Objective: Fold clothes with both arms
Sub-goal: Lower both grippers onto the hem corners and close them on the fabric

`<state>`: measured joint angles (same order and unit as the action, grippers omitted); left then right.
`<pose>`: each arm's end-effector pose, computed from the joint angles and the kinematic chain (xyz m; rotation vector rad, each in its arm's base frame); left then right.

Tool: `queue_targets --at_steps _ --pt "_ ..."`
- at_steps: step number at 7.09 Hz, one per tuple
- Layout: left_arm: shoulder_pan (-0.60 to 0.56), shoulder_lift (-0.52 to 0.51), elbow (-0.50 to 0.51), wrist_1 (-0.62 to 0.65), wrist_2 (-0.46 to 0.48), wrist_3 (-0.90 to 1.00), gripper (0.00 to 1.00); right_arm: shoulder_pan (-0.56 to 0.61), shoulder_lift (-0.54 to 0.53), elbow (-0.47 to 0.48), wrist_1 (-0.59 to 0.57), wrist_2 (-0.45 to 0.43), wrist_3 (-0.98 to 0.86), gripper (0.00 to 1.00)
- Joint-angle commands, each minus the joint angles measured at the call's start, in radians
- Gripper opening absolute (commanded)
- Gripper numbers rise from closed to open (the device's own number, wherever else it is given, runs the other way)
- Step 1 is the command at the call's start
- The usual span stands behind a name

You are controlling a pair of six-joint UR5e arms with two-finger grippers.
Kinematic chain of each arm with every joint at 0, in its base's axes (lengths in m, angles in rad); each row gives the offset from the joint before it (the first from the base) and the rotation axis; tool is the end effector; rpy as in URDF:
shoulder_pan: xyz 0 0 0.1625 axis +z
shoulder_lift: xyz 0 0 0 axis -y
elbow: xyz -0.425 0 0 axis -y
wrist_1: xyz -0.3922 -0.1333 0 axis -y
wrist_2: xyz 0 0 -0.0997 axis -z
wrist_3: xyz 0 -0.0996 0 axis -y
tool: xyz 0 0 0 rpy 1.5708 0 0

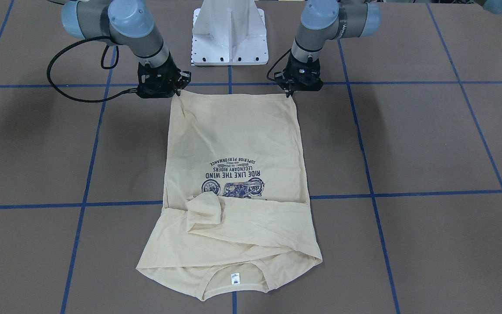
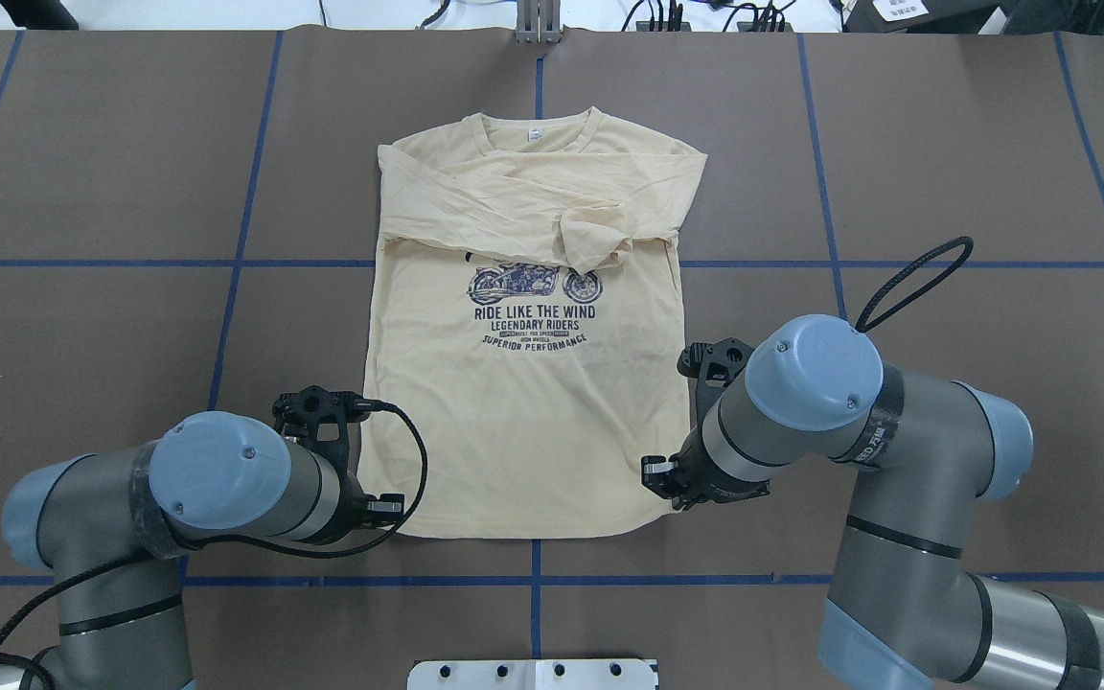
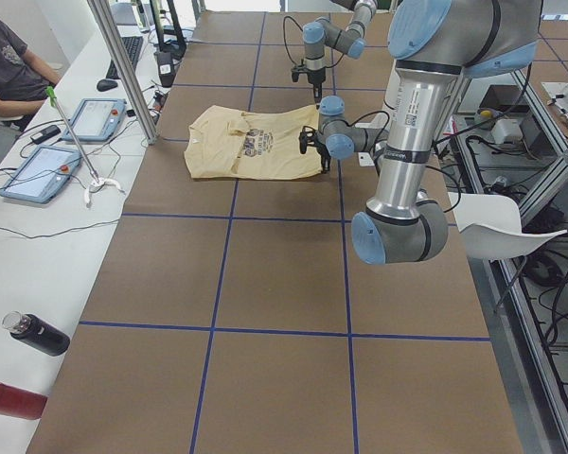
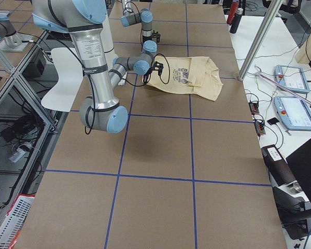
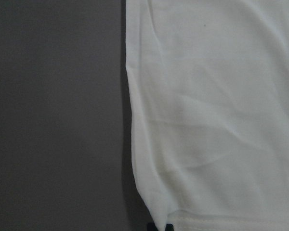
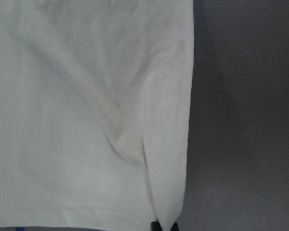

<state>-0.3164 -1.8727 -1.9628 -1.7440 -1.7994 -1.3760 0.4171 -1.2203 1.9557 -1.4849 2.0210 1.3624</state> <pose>0.5038 -0.2815 0.3042 0.0111 0.8889 -0.0144 -0.4850 -0.3133 0.2867 -0.1553 -0.8971 0.0093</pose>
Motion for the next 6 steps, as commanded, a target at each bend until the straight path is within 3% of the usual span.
queue_targets --at_steps 1,3,5,6 --pt "0.000 0.006 -0.051 0.056 0.000 0.002 0.00 0.005 -0.043 0.073 -0.003 -0.002 0.006 0.00" --pt "0.019 0.006 -0.112 0.162 0.002 0.005 0.00 -0.044 -0.129 0.165 -0.012 0.004 0.067 0.00" --pt "0.132 0.006 -0.210 0.320 0.000 0.011 0.00 -0.102 -0.146 0.216 -0.012 0.117 0.192 0.00" --pt "0.195 0.009 -0.255 0.336 0.000 0.009 0.00 -0.112 -0.148 0.229 -0.012 0.146 0.210 0.00"
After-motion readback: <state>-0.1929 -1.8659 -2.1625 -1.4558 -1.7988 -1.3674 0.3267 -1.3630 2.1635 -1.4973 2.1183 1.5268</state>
